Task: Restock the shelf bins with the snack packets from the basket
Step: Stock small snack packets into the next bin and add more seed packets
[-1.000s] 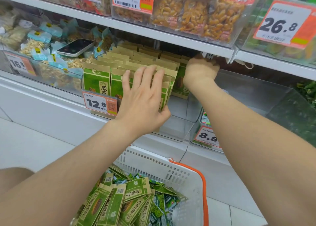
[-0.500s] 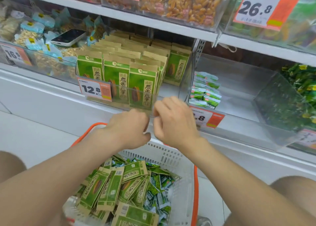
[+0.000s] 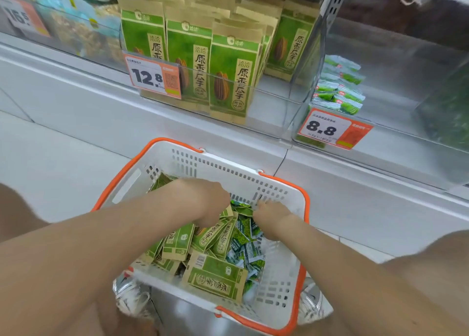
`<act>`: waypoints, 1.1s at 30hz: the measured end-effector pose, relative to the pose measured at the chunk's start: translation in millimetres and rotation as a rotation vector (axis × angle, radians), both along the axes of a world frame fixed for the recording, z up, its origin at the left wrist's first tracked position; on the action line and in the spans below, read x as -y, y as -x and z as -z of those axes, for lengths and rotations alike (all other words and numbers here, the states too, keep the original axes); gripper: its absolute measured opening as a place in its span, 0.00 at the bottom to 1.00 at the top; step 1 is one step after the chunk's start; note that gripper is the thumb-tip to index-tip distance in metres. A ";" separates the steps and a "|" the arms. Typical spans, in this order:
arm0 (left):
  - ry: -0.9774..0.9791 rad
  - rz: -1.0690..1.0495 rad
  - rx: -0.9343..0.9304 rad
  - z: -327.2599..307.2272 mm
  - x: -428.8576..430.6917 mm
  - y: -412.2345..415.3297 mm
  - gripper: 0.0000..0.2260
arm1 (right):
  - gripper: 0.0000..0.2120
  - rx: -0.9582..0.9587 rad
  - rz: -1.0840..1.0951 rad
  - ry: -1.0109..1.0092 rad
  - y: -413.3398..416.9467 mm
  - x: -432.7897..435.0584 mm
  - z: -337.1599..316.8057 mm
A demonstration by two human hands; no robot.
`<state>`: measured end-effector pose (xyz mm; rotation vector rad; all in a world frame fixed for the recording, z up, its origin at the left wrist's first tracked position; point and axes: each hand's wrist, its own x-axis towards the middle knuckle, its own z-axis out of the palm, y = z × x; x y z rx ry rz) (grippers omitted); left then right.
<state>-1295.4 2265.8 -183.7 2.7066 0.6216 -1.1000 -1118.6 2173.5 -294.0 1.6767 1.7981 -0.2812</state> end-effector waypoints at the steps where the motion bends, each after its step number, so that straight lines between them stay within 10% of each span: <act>1: 0.007 0.000 0.000 2.7 -2.0 -0.5 0.08 | 0.15 -0.015 0.007 0.023 -2.3 -0.5 1.5; 13: -0.021 -0.072 0.037 -13.7 -28.6 -2.9 0.08 | 0.12 -0.147 -0.047 -0.245 5.1 -30.2 -59.8; 19: 0.063 -0.192 0.129 -46.0 -38.5 3.4 0.36 | 0.12 -0.473 0.034 -0.495 14.4 -34.1 -129.3; 24: 0.267 -0.398 0.540 -75.8 -52.1 16.1 0.12 | 0.10 -0.784 0.182 -0.876 12.2 -26.0 -186.6; 33: 0.633 -1.081 1.511 -111.4 -34.3 15.9 0.19 | 0.19 -0.827 0.279 -1.018 15.5 -6.8 -221.1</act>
